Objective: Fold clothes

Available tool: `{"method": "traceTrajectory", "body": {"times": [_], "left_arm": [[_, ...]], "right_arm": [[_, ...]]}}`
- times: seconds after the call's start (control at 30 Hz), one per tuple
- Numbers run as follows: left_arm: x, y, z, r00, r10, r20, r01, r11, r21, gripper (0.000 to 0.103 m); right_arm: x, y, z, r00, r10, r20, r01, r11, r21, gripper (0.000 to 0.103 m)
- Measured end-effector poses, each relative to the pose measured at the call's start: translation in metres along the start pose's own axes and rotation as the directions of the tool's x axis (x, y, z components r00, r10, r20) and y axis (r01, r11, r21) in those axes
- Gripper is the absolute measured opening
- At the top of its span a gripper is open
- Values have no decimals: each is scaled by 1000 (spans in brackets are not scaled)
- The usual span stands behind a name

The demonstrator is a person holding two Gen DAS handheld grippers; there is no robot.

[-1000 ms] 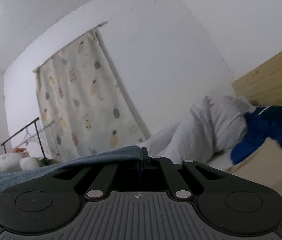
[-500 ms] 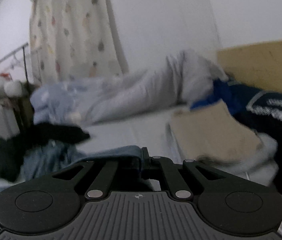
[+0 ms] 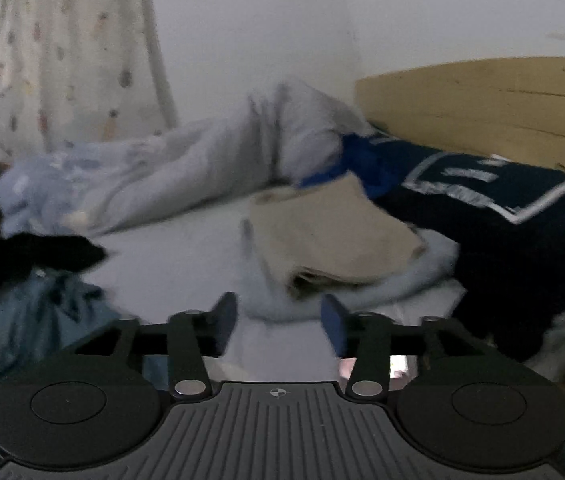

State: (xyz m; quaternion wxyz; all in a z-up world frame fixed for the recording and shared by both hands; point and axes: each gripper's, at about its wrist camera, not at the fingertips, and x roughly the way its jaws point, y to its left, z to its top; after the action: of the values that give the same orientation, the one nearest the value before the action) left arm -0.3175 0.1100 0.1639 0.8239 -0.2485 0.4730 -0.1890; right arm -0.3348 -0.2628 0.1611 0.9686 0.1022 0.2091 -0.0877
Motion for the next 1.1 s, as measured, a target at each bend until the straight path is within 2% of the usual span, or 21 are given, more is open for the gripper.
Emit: {"method": "traceTrajectory", "body": {"times": [0.17, 0.2, 0.3, 0.37, 0.43, 0.47, 0.57, 0.67, 0.8, 0.9, 1.0, 1.1], "left_arm": [[-1, -3, -11, 1000, 8, 1, -8, 999, -38, 81], [-1, -3, -13, 1000, 15, -1, -15, 999, -52, 86], [-2, -3, -19, 999, 33, -11, -34, 996, -82, 89], [-1, -3, -25, 998, 53, -27, -55, 994, -90, 92], [-1, -2, -33, 997, 72, -42, -76, 992, -98, 103], [-1, 0, -36, 995, 86, -52, -91, 990, -105, 103], [0, 6, -45, 989, 122, -81, -132, 984, -122, 103], [-7, 13, -48, 989, 136, -59, -143, 979, -146, 103], [-23, 20, -41, 989, 138, 59, -128, 981, -149, 103], [-32, 29, -30, 975, 155, 159, -131, 980, -153, 103], [-35, 39, -12, 962, 165, 218, -132, 978, -160, 103], [-33, 47, 10, 949, 176, 262, -138, 978, -156, 103]], "right_arm": [[23, 40, 9, 987, 163, 3, -163, 986, -32, 67], [28, 50, 11, 980, 200, 0, -200, 979, -34, 69], [38, 89, 12, 942, 335, -24, -336, 940, -60, 71], [37, 117, 7, 906, 418, -68, -423, 900, -101, 71], [30, 138, -1, 875, 475, -92, -484, 864, -141, 74], [26, 146, -7, 860, 500, -103, -510, 846, -155, 75], [16, 159, -19, 838, 530, -128, -545, 821, -171, 76], [8, 162, -22, 841, 525, -132, -541, 819, -191, 76], [1, 155, -14, 860, 498, -111, -510, 841, -181, 80], [0, 145, -9, 871, 479, -110, -491, 856, -162, 81], [0, 139, -6, 877, 464, -121, -478, 866, -145, 82], [-2, 143, 1, 874, 465, -143, -483, 861, -156, 82]]}}
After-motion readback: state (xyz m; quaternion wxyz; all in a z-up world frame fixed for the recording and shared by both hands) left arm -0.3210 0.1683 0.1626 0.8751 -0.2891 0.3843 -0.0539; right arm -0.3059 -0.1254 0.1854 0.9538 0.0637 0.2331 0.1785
